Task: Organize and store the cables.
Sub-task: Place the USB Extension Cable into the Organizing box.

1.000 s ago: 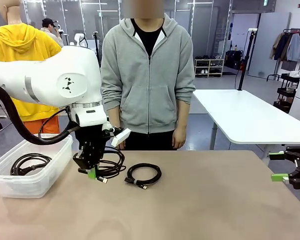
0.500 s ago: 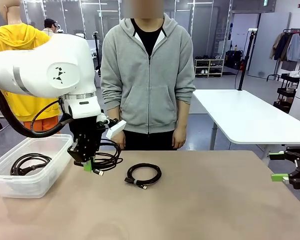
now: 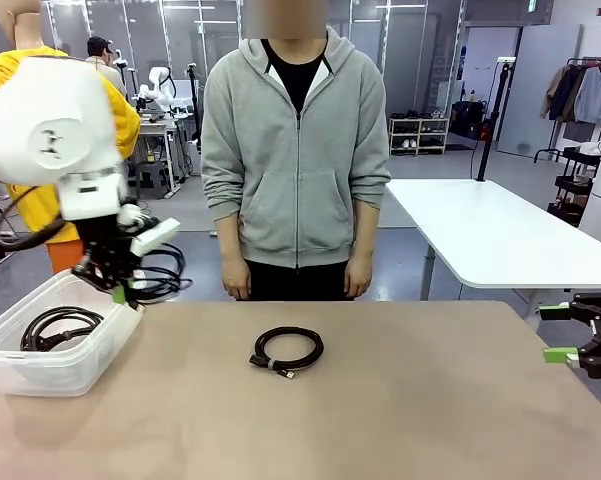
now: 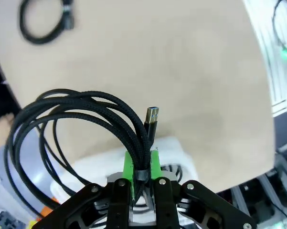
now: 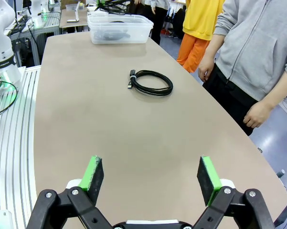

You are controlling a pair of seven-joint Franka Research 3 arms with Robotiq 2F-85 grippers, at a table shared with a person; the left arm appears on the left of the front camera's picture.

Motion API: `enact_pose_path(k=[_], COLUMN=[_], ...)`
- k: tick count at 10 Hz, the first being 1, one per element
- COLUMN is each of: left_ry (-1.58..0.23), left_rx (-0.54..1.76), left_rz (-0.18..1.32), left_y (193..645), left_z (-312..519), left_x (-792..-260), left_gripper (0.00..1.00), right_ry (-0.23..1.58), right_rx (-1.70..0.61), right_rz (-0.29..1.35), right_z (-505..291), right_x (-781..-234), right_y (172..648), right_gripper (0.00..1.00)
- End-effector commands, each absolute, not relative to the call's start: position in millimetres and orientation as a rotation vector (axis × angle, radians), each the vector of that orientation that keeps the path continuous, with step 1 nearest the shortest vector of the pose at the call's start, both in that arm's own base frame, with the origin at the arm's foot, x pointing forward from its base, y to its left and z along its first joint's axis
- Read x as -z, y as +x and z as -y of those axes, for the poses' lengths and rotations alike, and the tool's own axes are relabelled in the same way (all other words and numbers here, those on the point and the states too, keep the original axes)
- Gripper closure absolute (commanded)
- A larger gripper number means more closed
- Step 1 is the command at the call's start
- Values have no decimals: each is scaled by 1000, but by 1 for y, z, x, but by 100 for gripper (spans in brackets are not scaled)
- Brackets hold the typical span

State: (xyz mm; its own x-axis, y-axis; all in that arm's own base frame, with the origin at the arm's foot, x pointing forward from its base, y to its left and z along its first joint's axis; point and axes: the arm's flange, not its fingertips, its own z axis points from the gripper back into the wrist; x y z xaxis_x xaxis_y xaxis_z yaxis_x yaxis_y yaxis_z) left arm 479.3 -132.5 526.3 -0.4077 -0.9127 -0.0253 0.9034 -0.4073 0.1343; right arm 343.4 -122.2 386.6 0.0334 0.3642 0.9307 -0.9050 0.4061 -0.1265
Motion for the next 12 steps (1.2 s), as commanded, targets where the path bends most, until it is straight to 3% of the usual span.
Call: enact_pose_path(k=[1, 5, 12], left_ry=[100, 56, 64], left_rx=[1957, 1827, 1683], left_rz=[231, 283, 260], left_y=[480, 499, 529], left_z=[89, -2, -68], left_x=[-526, -525, -430], left_gripper=[85, 85, 85], right_ry=[608, 608, 608], right_rx=[-1044, -1044, -1044], right_rz=[1144, 1144, 1144], right_z=[119, 119, 119], right_x=[-392, -392, -392], right_y=[344, 344, 344], right_gripper=[0, 0, 0])
